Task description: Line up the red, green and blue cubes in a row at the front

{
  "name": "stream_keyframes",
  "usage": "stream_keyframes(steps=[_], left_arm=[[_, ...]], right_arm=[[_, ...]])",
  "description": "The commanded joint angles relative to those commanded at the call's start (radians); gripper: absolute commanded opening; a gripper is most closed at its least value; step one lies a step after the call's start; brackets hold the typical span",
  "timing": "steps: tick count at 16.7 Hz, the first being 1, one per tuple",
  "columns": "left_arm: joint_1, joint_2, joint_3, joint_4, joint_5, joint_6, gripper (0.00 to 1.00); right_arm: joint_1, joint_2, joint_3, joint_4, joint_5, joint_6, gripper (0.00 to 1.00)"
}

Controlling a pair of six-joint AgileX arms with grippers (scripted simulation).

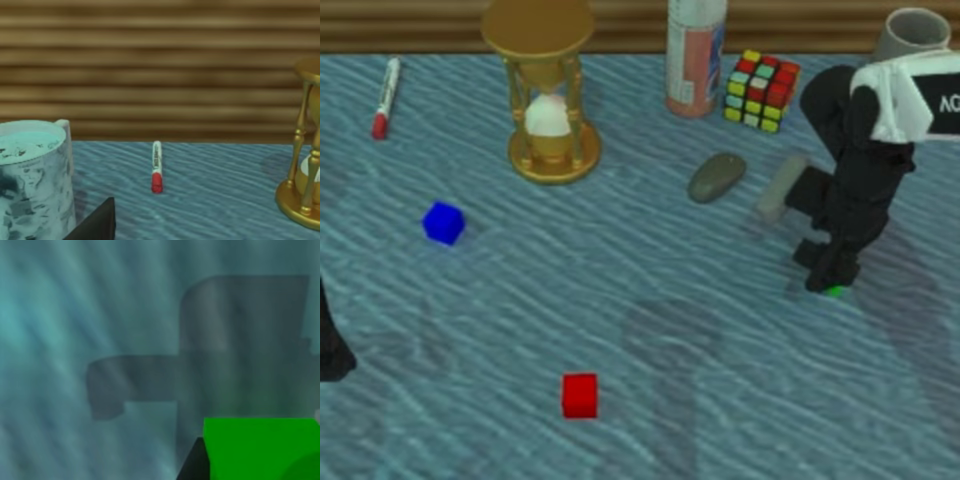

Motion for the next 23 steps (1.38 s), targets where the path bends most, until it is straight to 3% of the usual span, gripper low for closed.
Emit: stream_keyframes(steps=[9, 16, 19, 23], left_arm=[[0.0, 0.0, 0.0, 0.0, 0.0, 0.0, 1.0], [0.0, 0.0, 0.0, 0.0, 0.0, 0.0, 1.0], [0.0, 0.0, 0.0, 0.0, 0.0, 0.0, 1.0], [0.0, 0.0, 0.0, 0.0, 0.0, 0.0, 1.0]], right_arm=[[0.007, -0.113, 0.122, -0.23, -0.01, 0.008, 0.0], [0.018, -0.123, 0.127, -0.243, -0.01, 0.008, 0.0], [0.108, -0.145, 0.108, -0.244, -0.011, 0.003, 0.0], [0.299, -0.191, 0.064, -0.248, -0.012, -0.007, 0.0]])
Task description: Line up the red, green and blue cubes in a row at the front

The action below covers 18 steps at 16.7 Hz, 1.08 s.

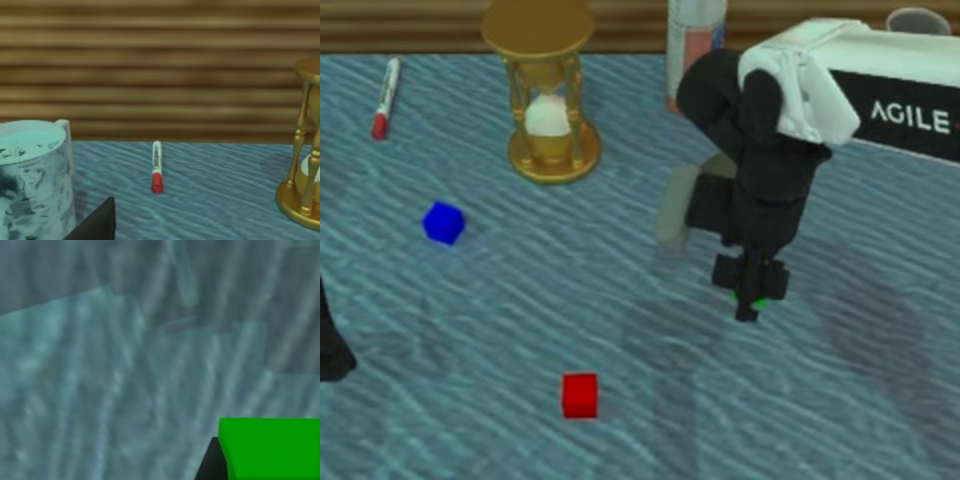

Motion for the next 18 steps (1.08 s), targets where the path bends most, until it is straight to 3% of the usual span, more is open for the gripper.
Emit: stream_keyframes(steps=[4, 6, 13, 18], left_arm=[[0.0, 0.0, 0.0, 0.0, 0.0, 0.0, 1.0], [0.0, 0.0, 0.0, 0.0, 0.0, 0.0, 1.0], [0.0, 0.0, 0.0, 0.0, 0.0, 0.0, 1.0], [0.0, 0.0, 0.0, 0.0, 0.0, 0.0, 1.0]], right_arm=[[0.197, -0.047, -0.044, -0.003, -0.001, -0.012, 0.0], [0.252, -0.063, -0.058, -0.003, 0.0, -0.015, 0.0], [0.262, -0.057, -0.07, 0.014, -0.001, -0.014, 0.0], [0.263, 0.003, -0.178, 0.192, -0.001, -0.013, 0.0]])
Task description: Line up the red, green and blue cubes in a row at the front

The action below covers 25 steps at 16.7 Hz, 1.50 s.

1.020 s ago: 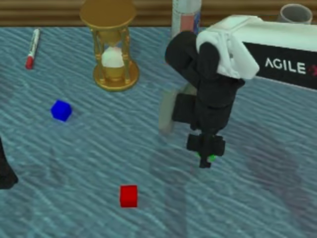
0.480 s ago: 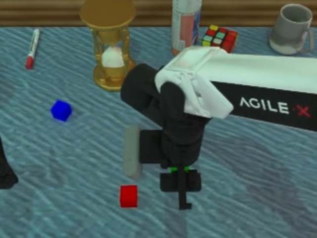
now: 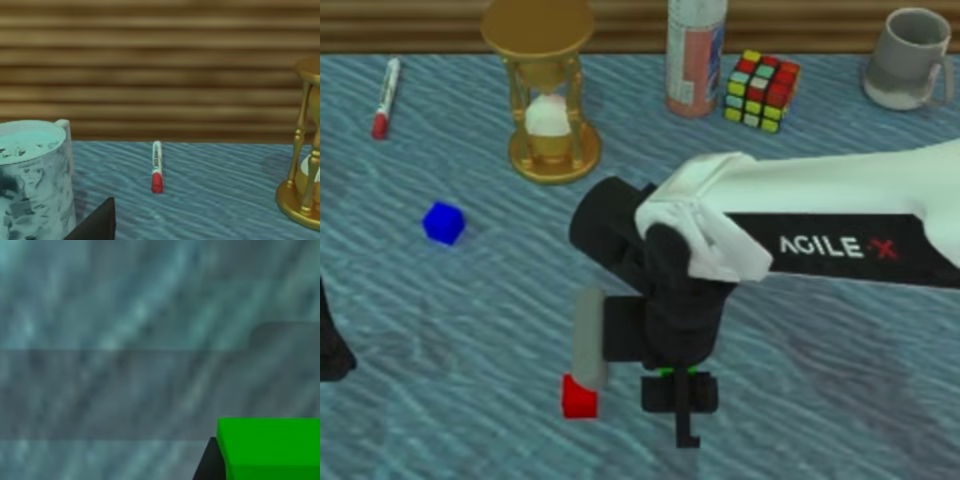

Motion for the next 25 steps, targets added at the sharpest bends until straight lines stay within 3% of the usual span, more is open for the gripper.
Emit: stream_keyframes(steps=[6, 19, 25], left_arm=[[0.0, 0.0, 0.0, 0.0, 0.0, 0.0, 1.0], [0.0, 0.0, 0.0, 0.0, 0.0, 0.0, 1.0], [0.0, 0.0, 0.0, 0.0, 0.0, 0.0, 1.0]], right_arm=[[0.003, 0.023, -0.036, 0.05, 0.001, -0.002, 0.0], [0.003, 0.023, -0.036, 0.05, 0.001, -0.002, 0.98], [0.003, 0.023, -0.036, 0.05, 0.001, -0.002, 1.0]])
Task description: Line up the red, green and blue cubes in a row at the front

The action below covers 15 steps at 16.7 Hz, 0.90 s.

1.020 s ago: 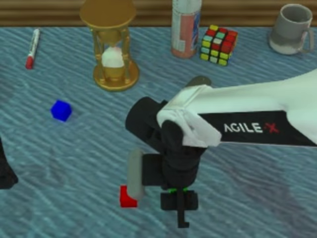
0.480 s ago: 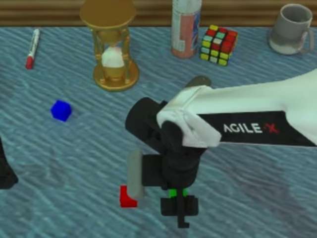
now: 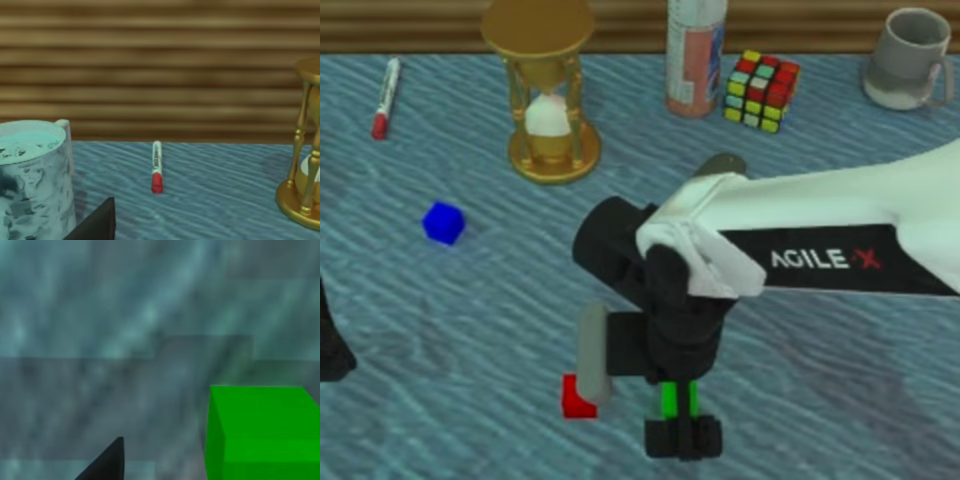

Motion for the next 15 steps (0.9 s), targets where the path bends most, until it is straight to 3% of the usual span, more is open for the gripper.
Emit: stream_keyframes(steps=[5, 11, 15], left_arm=[[0.0, 0.0, 0.0, 0.0, 0.0, 0.0, 1.0], [0.0, 0.0, 0.0, 0.0, 0.0, 0.0, 1.0], [0.0, 0.0, 0.0, 0.0, 0.0, 0.0, 1.0]], right_arm=[[0.001, -0.006, 0.014, -0.017, 0.0, -0.002, 1.0], [0.006, -0.088, 0.131, -0.225, -0.001, -0.005, 1.0], [0.005, -0.1, 0.143, -0.242, -0.001, -0.004, 1.0]])
